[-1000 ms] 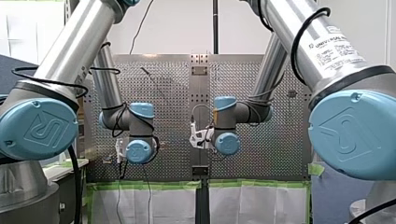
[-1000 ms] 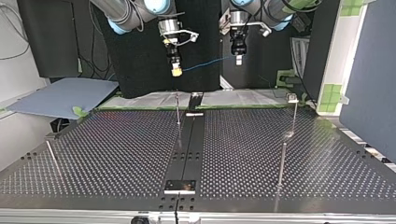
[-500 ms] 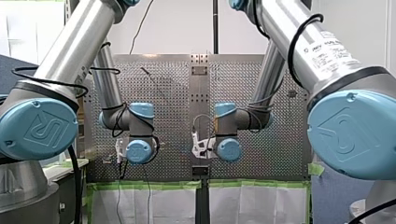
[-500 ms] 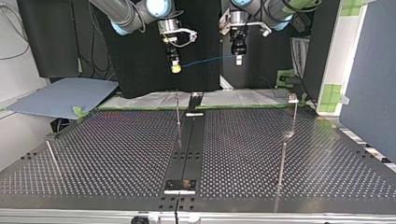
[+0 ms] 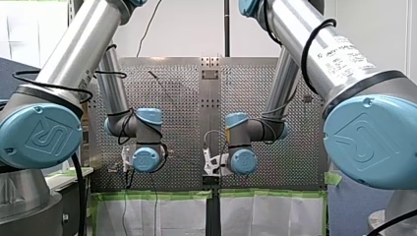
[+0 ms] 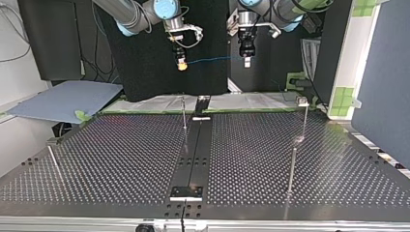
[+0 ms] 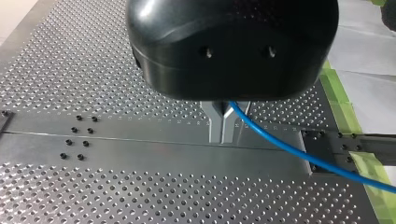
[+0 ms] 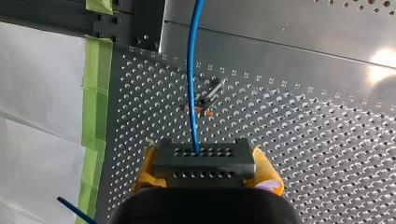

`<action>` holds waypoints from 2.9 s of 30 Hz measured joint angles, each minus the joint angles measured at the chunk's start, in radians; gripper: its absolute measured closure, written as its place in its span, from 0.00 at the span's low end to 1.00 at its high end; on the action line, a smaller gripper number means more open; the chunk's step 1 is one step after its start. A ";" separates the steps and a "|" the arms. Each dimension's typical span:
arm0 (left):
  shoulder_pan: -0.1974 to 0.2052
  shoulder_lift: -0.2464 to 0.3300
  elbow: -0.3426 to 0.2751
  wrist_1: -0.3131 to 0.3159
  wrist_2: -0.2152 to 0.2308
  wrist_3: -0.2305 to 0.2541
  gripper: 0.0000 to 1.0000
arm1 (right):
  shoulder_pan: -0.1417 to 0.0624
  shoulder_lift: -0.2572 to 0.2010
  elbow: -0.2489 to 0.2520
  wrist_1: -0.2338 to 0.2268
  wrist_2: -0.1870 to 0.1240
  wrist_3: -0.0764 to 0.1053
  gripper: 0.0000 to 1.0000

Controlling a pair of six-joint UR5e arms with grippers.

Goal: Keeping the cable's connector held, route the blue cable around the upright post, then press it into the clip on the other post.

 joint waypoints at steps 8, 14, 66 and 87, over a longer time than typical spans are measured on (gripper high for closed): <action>0.045 0.035 0.012 -0.049 0.046 0.018 1.00 | -0.002 -0.028 -0.009 0.028 0.006 0.025 1.00; 0.070 0.093 0.014 -0.109 0.059 -0.028 1.00 | -0.015 -0.089 0.027 0.046 -0.038 0.086 1.00; 0.248 0.606 0.414 -0.621 0.034 -0.238 1.00 | -0.044 -0.330 -0.475 0.442 -0.308 0.209 1.00; 0.382 0.615 0.599 -0.832 0.150 -0.208 1.00 | -0.054 -0.325 -0.703 0.508 -0.337 0.262 1.00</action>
